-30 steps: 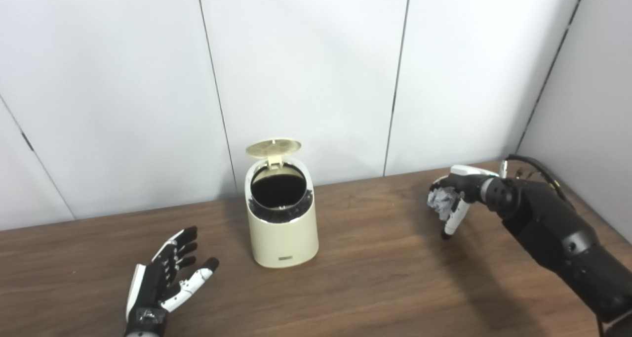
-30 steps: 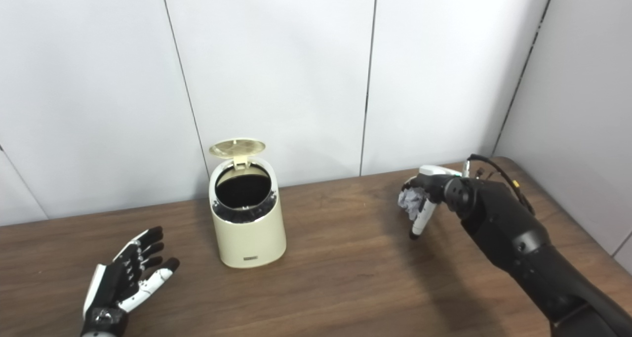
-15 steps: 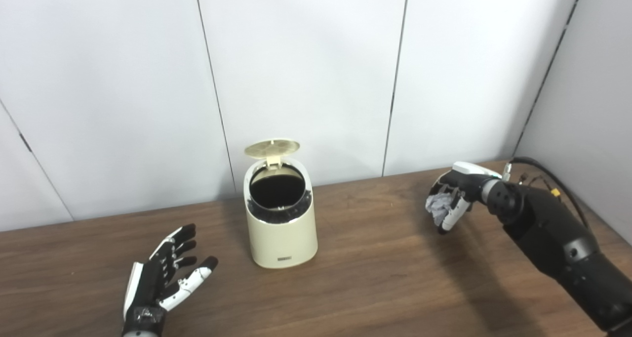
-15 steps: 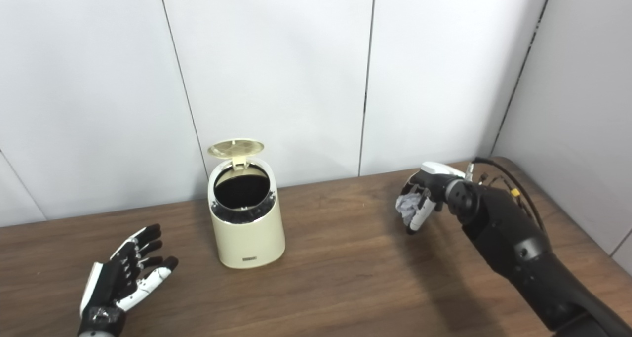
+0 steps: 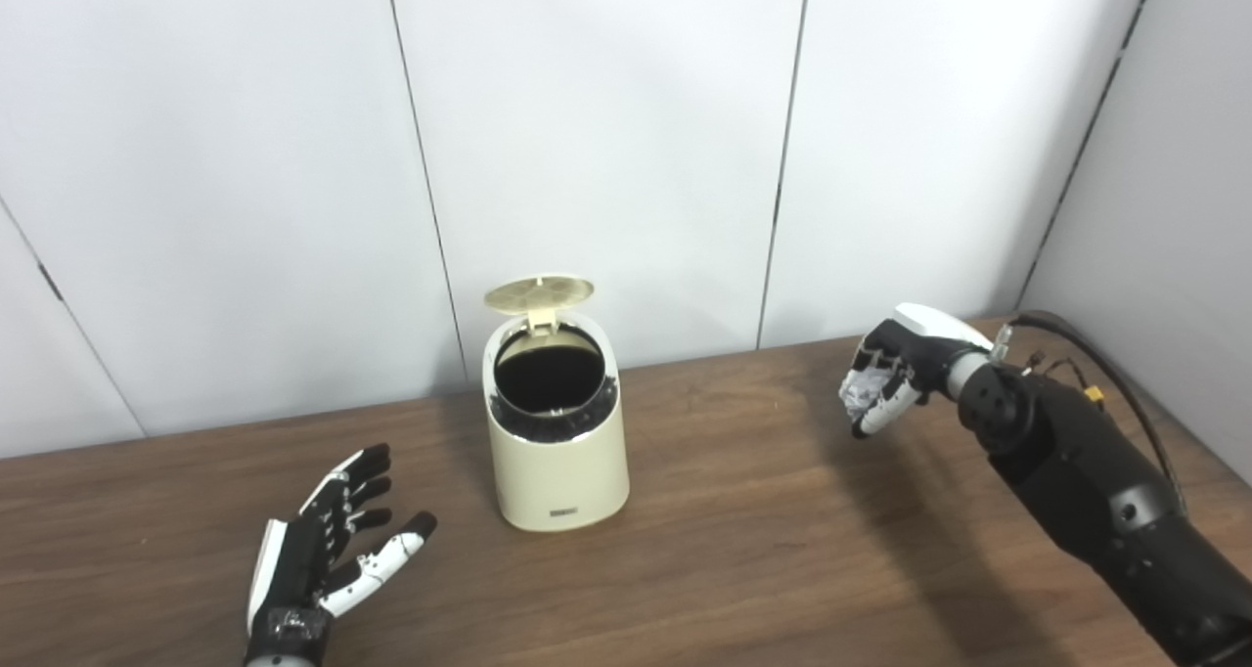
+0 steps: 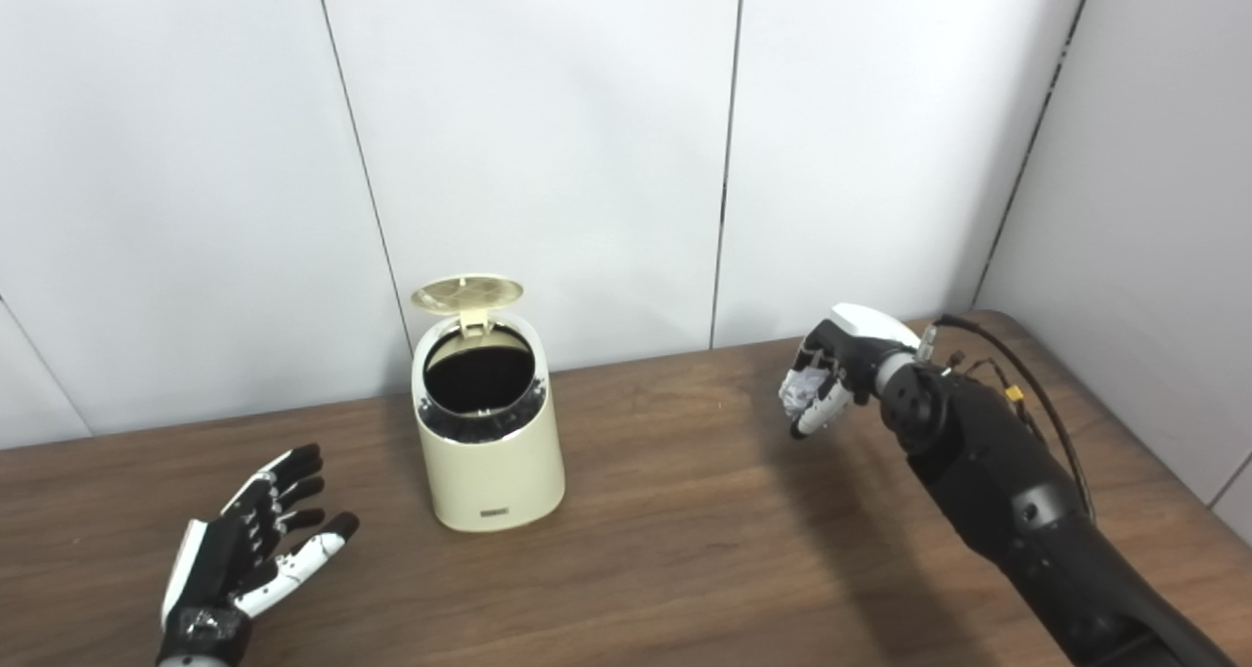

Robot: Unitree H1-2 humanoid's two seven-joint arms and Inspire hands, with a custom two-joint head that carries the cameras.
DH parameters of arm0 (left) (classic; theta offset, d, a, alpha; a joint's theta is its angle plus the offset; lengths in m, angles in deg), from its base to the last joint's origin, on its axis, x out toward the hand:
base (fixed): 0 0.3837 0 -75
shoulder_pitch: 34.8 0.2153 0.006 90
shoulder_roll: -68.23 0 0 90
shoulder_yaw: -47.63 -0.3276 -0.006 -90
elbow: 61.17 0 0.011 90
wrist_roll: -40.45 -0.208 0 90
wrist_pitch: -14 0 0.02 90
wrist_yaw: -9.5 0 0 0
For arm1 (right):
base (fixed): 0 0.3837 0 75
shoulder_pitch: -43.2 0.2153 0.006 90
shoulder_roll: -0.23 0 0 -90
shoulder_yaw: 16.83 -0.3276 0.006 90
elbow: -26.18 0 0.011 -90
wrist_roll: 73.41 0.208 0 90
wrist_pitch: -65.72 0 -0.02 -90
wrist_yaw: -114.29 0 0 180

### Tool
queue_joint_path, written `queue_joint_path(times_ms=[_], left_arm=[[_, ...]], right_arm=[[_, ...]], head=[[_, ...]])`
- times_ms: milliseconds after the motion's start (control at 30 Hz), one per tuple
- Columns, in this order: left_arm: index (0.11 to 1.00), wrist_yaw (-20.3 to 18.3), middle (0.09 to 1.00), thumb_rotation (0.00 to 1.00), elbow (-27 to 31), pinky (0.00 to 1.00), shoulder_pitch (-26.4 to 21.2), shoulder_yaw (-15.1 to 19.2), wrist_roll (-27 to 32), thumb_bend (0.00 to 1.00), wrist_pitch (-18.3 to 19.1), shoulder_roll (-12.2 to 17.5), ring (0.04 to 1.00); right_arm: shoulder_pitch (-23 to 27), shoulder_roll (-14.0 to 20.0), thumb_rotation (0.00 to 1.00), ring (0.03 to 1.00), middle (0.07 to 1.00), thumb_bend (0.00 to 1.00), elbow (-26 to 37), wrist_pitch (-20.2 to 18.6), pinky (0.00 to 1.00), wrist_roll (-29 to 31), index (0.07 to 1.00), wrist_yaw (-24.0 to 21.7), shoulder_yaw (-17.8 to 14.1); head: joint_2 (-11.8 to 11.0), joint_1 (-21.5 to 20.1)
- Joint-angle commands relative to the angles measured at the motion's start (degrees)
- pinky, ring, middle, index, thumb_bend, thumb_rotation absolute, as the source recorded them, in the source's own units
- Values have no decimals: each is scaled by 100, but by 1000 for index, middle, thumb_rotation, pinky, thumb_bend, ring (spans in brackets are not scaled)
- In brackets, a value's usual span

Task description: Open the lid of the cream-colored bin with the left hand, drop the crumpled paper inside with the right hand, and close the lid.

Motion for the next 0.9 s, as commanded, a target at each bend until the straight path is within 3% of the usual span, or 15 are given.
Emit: queue_joint_path(times_ms=[0,100,333,400,533,867], left_arm=[[880,-4,862,224,152,757,-174,-11,-40,699,-158,55,840],[881,-10,859,191,139,769,-172,-30,-51,692,-173,59,836],[873,6,855,171,117,761,-177,-75,-77,698,-181,28,830],[871,24,853,165,145,752,-170,-89,-116,691,-140,8,827],[871,20,853,161,150,773,-166,-98,-102,692,-113,-49,836],[869,122,851,200,127,792,-179,-167,-269,725,-91,-175,840]], right_arm=[[159,159,0,384,427,525,267,202,314,-1,516,290,-191],[94,197,0,371,428,524,613,374,299,-9,523,348,-229],[74,109,0,383,449,527,1570,108,315,-57,515,114,-296],[70,39,0,389,462,528,1690,79,320,-9,504,110,-337],[73,-43,0,398,463,528,1715,425,345,138,506,176,-374],[330,-406,0,390,470,530,2370,198,339,99,494,-185,-217]], head=[[3,18],[-5,52],[-39,243],[-49,298],[-59,449],[-63,794]])
